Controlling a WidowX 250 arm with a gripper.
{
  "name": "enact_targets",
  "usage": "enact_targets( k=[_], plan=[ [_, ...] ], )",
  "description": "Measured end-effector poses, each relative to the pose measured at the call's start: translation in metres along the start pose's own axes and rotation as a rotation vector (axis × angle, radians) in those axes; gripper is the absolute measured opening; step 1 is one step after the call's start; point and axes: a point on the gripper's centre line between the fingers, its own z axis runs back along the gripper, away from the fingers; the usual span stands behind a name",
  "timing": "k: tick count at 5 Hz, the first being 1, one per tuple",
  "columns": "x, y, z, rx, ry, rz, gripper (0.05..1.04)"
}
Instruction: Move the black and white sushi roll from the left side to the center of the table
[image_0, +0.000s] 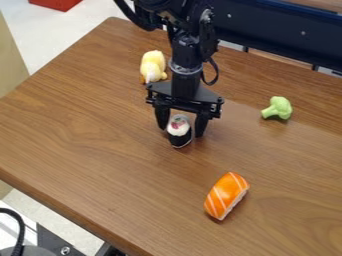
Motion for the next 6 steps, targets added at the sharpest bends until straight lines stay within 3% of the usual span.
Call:
enact_targets(
  k=[1, 3, 6],
  plan=[
    [-0.004, 0.002, -0.001, -0.006, 0.029, -0.009, 0.999],
    [0.001, 0.007, 0.029, -0.074, 0.038, 0.004, 0.999],
    [0.006, 0.018, 0.073, -0.122, 0.048, -0.038, 0.999]
  ],
)
